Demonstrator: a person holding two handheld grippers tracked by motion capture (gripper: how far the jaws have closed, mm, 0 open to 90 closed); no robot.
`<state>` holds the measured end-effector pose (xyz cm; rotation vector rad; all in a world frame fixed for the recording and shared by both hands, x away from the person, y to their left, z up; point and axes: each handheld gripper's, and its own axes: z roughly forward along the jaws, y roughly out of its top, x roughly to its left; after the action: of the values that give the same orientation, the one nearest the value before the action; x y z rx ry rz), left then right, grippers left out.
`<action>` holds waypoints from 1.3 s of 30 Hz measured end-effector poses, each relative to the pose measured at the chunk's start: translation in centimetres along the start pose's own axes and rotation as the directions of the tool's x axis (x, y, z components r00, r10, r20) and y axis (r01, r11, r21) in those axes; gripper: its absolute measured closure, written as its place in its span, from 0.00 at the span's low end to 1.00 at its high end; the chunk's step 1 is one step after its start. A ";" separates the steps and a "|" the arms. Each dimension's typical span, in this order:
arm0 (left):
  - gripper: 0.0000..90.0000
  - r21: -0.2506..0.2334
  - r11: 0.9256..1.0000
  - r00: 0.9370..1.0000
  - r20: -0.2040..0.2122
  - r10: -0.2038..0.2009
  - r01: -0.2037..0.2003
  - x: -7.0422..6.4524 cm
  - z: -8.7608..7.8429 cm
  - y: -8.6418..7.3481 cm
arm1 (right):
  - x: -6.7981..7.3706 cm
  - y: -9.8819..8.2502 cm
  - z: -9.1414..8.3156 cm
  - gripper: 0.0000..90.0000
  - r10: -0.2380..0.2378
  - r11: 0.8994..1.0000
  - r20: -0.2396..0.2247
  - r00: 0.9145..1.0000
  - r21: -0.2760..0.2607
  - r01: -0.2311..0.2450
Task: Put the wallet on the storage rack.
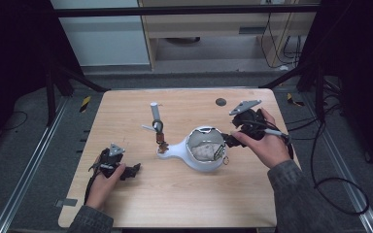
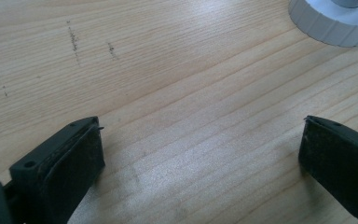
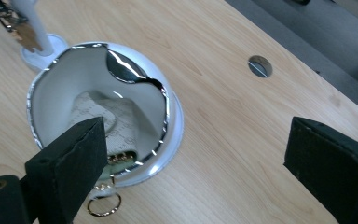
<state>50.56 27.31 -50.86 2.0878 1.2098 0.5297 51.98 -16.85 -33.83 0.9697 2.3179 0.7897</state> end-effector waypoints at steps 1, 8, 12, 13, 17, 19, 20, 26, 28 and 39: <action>0.00 0.000 1.000 1.000 0.000 0.000 0.000 0.0 0.0 0.0 | -0.2 -0.4 -0.1 0.06 0.017 1.000 0.006 1.000 -0.004 -0.017; 0.00 0.001 1.000 1.000 -0.002 0.000 0.000 -0.1 -0.1 -0.1 | -1.3 -3.5 -0.1 0.06 0.109 0.994 0.035 0.993 -0.023 -0.108; 0.00 0.002 1.000 1.000 -0.001 0.001 -0.001 -0.1 -0.1 -0.1 | -2.1 -5.0 0.9 0.06 0.137 0.991 0.045 0.989 -0.010 -0.137; 0.00 0.002 1.000 1.000 -0.001 0.001 -0.001 -0.1 -0.1 -0.1 | -2.3 -5.2 1.0 0.06 0.144 0.990 0.045 0.989 -0.010 -0.144; 0.00 0.001 1.000 1.000 -0.001 -0.001 0.001 -0.1 -0.2 -0.2 | -2.5 -6.2 1.0 0.06 0.144 0.989 0.054 0.988 -0.019 -0.144; 0.00 0.001 1.000 1.000 -0.001 -0.001 0.001 -0.1 -0.2 -0.2 | -2.7 -6.8 0.8 0.06 0.155 0.988 0.065 0.986 -0.031 -0.153; 0.00 0.001 1.000 1.000 -0.001 -0.001 0.001 -0.1 -0.2 -0.2 | -2.9 -7.2 0.8 0.06 0.156 0.987 0.069 0.985 -0.034 -0.154; 0.00 0.001 1.000 1.000 -0.001 -0.001 0.001 -0.1 -0.2 -0.2 | -3.3 -9.4 1.1 0.08 0.200 0.980 0.092 0.976 -0.041 -0.197; 0.00 0.001 1.000 1.000 -0.001 -0.001 0.001 -0.1 -0.2 -0.2 | -3.5 -10.4 1.4 0.08 0.226 0.974 0.088 0.970 -0.050 -0.223; 0.00 0.001 1.000 1.000 0.000 -0.001 0.001 -0.1 -0.2 -0.2 | -3.5 -14.7 4.2 0.07 0.316 0.949 0.080 0.945 -0.021 -0.316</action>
<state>50.28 27.32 -50.85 2.0881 1.2113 0.5294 49.98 -26.68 -45.92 1.3670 2.1137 0.8631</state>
